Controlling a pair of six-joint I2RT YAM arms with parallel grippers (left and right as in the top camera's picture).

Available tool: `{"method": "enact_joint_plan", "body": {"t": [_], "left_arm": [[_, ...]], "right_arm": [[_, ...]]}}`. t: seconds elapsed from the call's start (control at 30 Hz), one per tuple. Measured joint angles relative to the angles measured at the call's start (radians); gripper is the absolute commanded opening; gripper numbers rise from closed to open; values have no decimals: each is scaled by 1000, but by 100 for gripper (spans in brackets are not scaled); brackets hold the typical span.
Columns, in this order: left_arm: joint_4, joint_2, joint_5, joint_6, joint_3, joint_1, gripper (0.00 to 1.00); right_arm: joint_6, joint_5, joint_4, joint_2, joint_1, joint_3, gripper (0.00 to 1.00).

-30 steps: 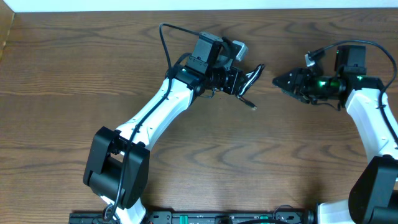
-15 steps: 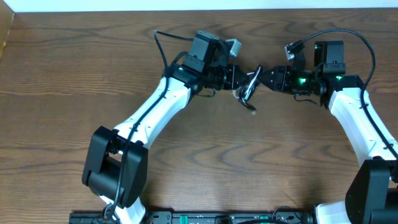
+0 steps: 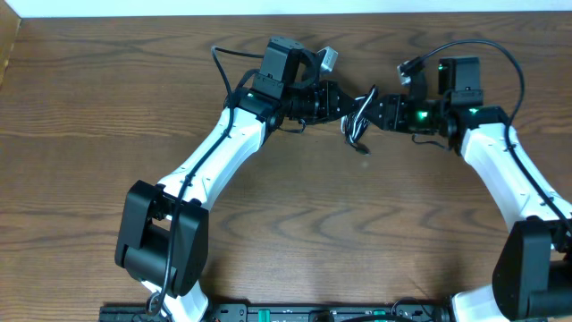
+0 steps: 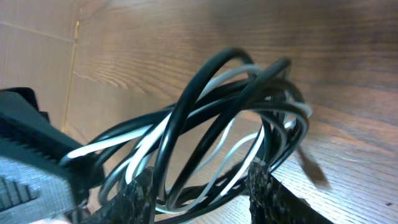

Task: Untangle cables

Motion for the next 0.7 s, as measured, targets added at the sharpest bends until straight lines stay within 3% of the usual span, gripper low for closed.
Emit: {"method": "enact_joint_plan", "body": {"t": [0.27, 0.5, 0.6, 0.7], "left_arm": [[21, 0, 3, -22, 0, 0, 8], [59, 0, 9, -73, 0, 0, 8], [66, 0, 10, -89, 0, 0, 7], [68, 0, 10, -97, 0, 0, 8]], "right_arm": [[0, 2, 12, 10, 14, 0, 42], [9, 35, 43, 10, 29, 0, 35], [29, 91, 47, 11, 58, 0, 27], [43, 119, 57, 11, 76, 0, 1]]}}
